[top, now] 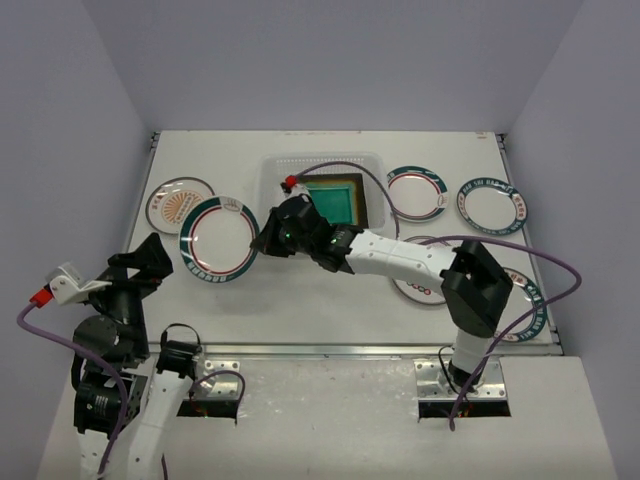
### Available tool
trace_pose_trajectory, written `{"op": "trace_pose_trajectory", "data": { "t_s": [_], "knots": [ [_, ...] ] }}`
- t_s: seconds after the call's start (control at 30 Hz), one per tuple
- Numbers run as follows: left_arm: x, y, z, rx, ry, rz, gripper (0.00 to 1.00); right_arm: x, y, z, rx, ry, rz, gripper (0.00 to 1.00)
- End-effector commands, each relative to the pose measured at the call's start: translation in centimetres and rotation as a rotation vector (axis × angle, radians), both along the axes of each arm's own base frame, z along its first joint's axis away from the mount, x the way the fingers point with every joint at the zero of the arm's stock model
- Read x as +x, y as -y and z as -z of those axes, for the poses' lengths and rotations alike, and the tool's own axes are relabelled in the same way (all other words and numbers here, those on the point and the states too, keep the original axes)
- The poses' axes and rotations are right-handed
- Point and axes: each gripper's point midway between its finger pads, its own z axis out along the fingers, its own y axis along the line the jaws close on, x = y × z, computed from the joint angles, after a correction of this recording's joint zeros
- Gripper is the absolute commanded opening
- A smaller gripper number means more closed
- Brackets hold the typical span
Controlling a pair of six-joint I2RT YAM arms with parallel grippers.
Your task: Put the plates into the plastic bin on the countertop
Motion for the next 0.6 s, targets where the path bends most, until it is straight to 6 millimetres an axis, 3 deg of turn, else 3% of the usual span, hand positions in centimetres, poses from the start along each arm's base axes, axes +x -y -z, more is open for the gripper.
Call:
{"op": "trace_pose_trajectory", "data": {
  "t_s": [0.0,0.2,0.4,0.57],
  "knots": [
    [0.9,0.3,-0.1,0.009,-0.011,0.012,1.00,4.9,5.8,-7.1,0.063,0.108,0.162,0.00],
    [1.5,0.9,0.1,0.024,-0.021,0.046,1.00,10.9,16.6,-6.3,-0.010,0.021,0.386,0.00],
    [2.4,1.5,0.7,0.038,-0.064,0.074,1.00,14.7,25.1,-1.5,-0.071,-0.122,0.511,0.00],
    [2.8,2.0,0.8,0.051,-0.074,0.102,1.00,15.9,28.1,0.8,-0.032,-0.126,0.521,0.00]
  ]
}}
